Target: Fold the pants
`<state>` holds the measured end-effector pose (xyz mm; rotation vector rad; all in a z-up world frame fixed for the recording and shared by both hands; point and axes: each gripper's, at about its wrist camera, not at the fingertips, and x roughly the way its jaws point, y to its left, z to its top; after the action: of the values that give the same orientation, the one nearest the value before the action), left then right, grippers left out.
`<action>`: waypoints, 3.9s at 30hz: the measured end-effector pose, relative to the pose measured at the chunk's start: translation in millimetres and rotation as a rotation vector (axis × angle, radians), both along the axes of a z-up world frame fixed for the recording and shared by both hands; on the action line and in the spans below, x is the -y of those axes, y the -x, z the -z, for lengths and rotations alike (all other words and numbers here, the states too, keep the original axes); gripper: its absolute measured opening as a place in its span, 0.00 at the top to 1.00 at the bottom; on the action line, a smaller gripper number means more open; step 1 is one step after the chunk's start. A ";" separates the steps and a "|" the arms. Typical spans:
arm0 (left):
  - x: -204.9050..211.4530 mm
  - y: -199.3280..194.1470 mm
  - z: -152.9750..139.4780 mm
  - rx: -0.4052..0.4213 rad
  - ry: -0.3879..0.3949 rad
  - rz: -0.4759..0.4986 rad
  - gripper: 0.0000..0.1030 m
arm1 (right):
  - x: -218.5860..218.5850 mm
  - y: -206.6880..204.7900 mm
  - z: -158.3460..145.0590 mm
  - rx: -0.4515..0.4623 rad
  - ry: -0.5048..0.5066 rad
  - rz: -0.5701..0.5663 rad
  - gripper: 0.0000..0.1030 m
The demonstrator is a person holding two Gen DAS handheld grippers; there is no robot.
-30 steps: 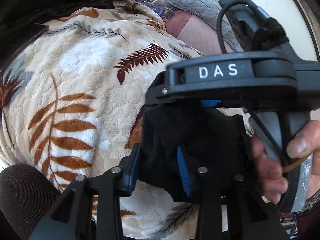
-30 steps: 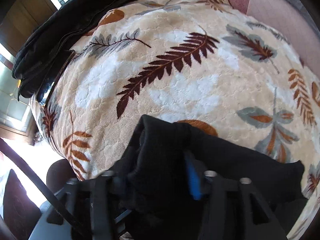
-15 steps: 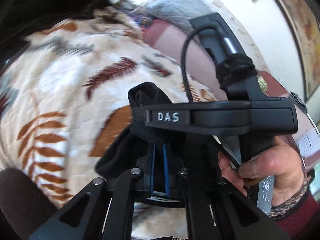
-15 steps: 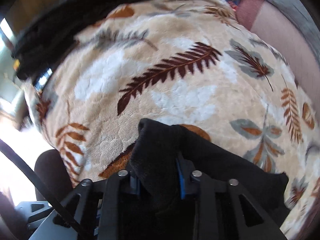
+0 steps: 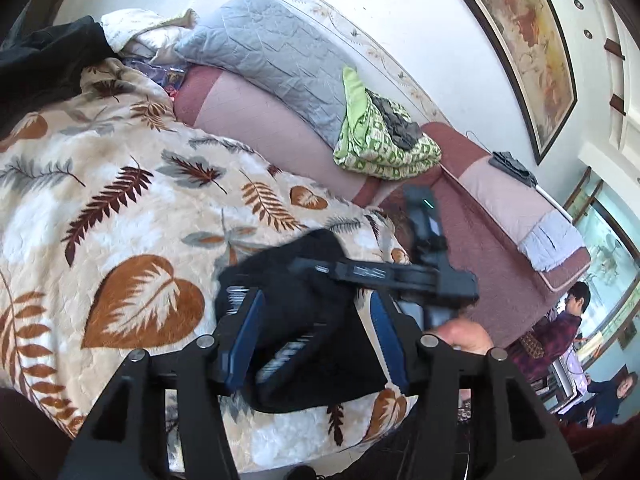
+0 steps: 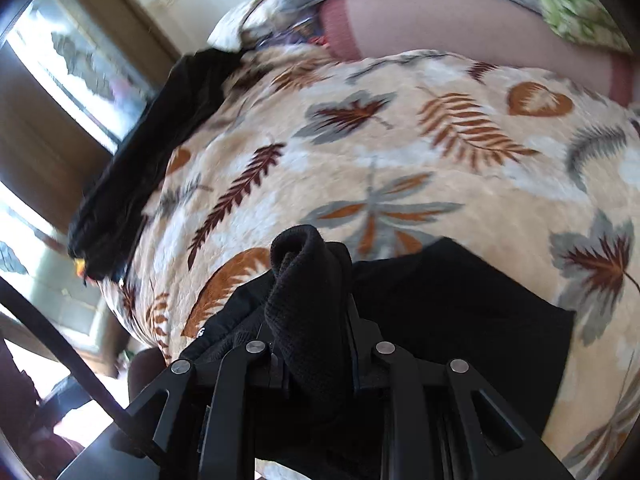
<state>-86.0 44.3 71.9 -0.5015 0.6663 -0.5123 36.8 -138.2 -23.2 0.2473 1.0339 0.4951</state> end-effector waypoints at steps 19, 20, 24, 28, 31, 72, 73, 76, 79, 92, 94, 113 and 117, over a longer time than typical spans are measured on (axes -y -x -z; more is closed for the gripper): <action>134.0 -68.2 88.6 -0.225 -0.154 0.242 0.44 | 175.5 8.9 40.6 0.025 0.185 0.327 0.61; 138.7 -63.9 88.0 -0.202 -0.167 0.247 0.39 | 183.3 9.9 38.2 0.020 0.228 0.371 0.60; 149.0 -54.7 88.0 -0.152 -0.222 0.248 0.30 | 218.1 42.4 7.3 0.084 -0.021 0.435 0.59; 153.2 -52.3 87.8 -0.141 -0.262 0.244 0.30 | 200.4 55.6 10.6 0.051 -0.403 0.251 0.59; 151.8 -49.1 83.8 -0.139 -0.265 0.258 0.30 | 184.7 50.3 41.8 -0.046 -0.384 0.259 0.59; 125.2 -118.3 105.1 -0.326 -0.095 0.270 0.60 | 154.5 80.3 76.2 -0.001 -0.263 0.301 0.71; 122.9 -119.2 101.0 -0.318 -0.093 0.263 0.60 | 152.8 80.3 70.2 0.014 -0.265 0.293 0.71; 116.0 -133.0 87.6 -0.296 -0.083 0.236 0.60 | 144.6 72.1 48.4 0.066 -0.269 0.271 0.71; 106.8 -159.7 73.6 -0.276 -0.064 0.200 0.60 | 138.3 55.4 31.4 0.108 -0.239 0.259 0.71; 113.9 -254.4 121.5 -0.333 -0.379 0.086 0.45 | 118.5 -51.8 64.9 0.061 -0.125 0.307 0.66; 110.1 -251.8 120.9 -0.325 -0.359 0.091 0.44 | 119.7 -55.6 84.2 0.021 -0.069 0.331 0.50; 120.8 -161.9 97.2 -0.170 -0.454 0.100 0.34 | 155.0 -4.1 85.3 -0.062 -0.434 0.400 0.40; 107.5 -145.5 83.4 -0.168 -0.377 0.103 0.34 | 159.6 31.2 87.3 -0.047 -0.356 0.471 0.39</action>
<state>59.5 -63.2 -11.5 -0.1559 0.9304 -0.4306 5.6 -297.8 -110.5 0.8016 0.8903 0.2401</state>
